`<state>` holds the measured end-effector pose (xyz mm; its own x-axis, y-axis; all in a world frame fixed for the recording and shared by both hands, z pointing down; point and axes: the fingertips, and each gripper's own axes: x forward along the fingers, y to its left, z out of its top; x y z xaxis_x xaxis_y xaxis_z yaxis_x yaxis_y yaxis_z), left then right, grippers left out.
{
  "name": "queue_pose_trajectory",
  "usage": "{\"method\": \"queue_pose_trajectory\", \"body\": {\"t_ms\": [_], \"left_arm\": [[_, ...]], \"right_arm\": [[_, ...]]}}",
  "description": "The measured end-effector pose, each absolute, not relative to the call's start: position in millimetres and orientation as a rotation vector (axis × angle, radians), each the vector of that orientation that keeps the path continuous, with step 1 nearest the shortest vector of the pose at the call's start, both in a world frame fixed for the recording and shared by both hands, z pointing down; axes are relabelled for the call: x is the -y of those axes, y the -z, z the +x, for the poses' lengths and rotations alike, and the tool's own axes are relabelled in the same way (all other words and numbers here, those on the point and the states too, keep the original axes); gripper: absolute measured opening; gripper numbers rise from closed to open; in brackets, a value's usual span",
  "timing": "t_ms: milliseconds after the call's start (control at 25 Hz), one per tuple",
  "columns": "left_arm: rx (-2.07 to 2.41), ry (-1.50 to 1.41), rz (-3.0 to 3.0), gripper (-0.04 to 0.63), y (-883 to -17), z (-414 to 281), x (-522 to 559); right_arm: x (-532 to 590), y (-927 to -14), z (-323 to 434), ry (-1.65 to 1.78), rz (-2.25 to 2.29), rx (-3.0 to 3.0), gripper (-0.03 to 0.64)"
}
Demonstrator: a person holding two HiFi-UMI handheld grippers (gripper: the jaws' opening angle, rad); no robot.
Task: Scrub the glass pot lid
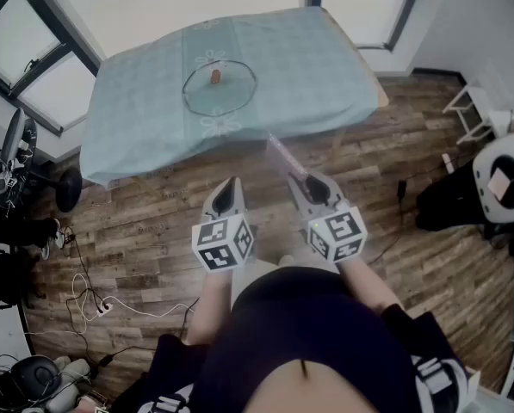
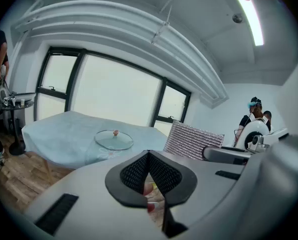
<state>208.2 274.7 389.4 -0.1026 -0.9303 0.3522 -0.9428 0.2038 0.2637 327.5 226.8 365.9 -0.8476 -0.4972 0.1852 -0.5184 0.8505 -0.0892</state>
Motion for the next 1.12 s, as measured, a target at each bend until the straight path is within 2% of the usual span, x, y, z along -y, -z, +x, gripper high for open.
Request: {"method": "queue_pose_trajectory", "body": {"t_ms": [1120], "left_arm": [[2.056,-0.009,1.665,-0.009,-400.1,228.0,-274.9]], "right_arm": [[-221.9,-375.6,345.0,-0.3,0.704,2.908,0.077]]}}
